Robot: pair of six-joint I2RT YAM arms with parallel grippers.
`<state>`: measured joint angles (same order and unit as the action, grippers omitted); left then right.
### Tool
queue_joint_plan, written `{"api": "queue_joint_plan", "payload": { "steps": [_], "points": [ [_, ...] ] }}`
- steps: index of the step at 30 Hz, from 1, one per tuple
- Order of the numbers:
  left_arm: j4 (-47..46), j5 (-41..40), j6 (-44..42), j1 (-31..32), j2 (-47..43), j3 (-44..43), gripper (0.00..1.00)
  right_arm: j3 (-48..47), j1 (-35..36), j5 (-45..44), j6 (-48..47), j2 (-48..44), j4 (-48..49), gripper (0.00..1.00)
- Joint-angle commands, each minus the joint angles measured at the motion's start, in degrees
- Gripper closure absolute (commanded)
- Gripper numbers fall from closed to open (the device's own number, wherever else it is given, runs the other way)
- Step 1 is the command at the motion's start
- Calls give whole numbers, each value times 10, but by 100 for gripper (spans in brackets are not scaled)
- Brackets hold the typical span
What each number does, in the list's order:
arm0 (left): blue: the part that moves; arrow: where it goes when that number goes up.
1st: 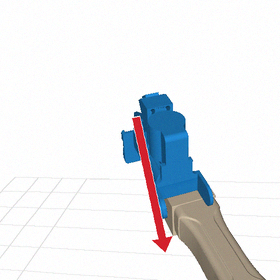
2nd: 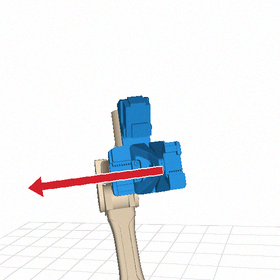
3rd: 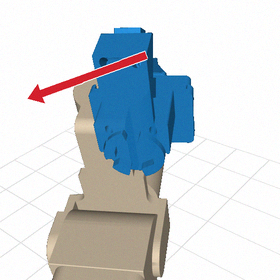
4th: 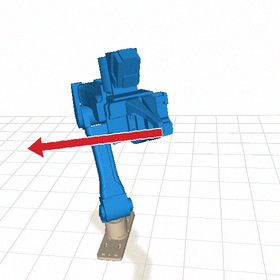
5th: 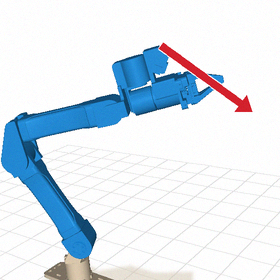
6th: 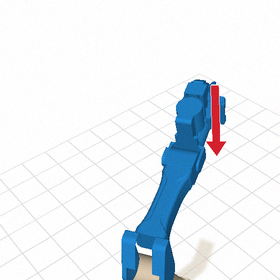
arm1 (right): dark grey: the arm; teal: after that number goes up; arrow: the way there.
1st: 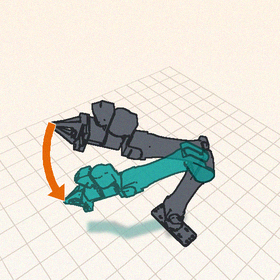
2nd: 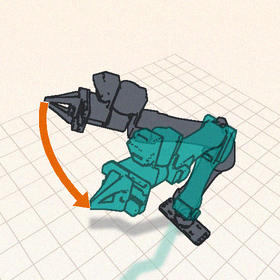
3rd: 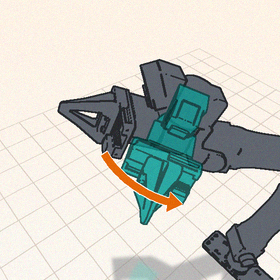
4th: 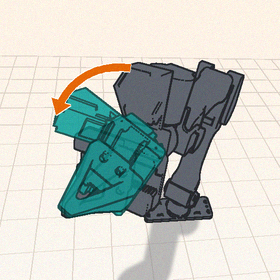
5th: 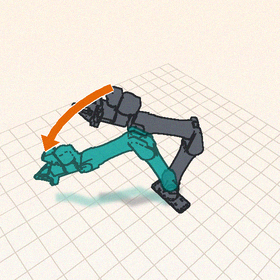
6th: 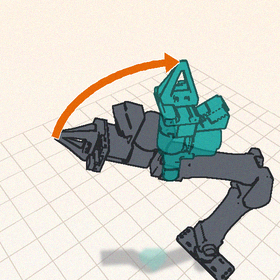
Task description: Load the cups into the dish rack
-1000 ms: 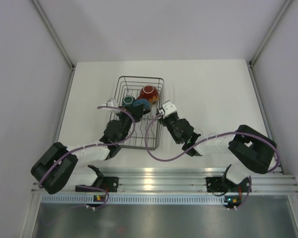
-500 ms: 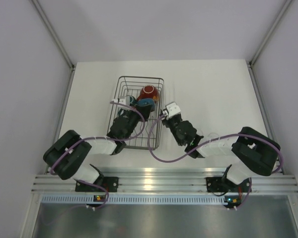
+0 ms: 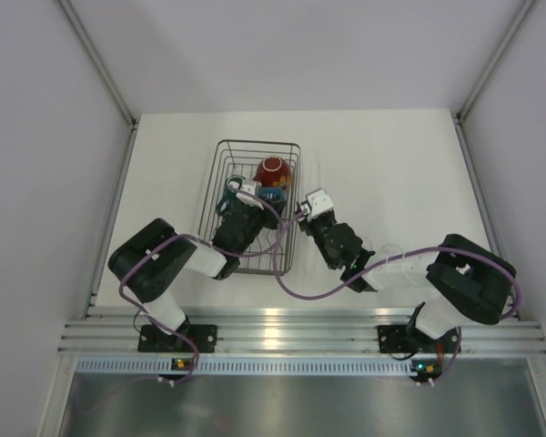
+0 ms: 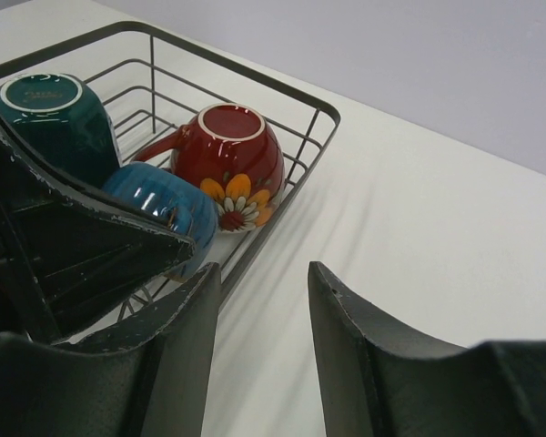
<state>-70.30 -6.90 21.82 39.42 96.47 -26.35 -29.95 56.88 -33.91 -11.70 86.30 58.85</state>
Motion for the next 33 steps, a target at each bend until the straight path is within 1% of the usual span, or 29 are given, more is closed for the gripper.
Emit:
{"api": "queue_joint_plan", "payload": {
  "steps": [1, 8, 10, 13, 17, 19, 23, 26, 29, 33],
  "points": [
    [-150, -14, -45, 10, 7, -15, 100, 1, 3, -7, 11, -18, 41, 56],
    [-165, -104, -147, 65, 44, -11, 100, -5, 2, -2, 15, -7, 41, 56],
    [-164, -121, -158, 80, 67, -17, 100, -6, 2, -1, 16, -6, 39, 56],
    [-165, -124, -133, 85, 86, -18, 100, -6, 2, -4, 14, -10, 36, 56],
    [-165, -137, -70, 86, 99, -5, 100, -5, 2, -5, 10, -10, 34, 55],
    [-165, -151, -59, 94, 98, 2, 100, -6, 2, -5, 10, -10, 34, 55],
    [-164, -202, -31, 103, 106, 11, 100, -8, 2, -2, 15, -6, 33, 55],
    [-164, -205, -3, 104, 114, 20, 100, -8, 2, -1, 19, -6, 32, 55],
    [-163, -216, 1, 122, 127, 24, 100, -8, 2, -2, 15, -10, 29, 55],
    [-163, -218, 21, 130, 132, 30, 100, -12, 2, -2, 17, -10, 21, 53]
  ]
}}
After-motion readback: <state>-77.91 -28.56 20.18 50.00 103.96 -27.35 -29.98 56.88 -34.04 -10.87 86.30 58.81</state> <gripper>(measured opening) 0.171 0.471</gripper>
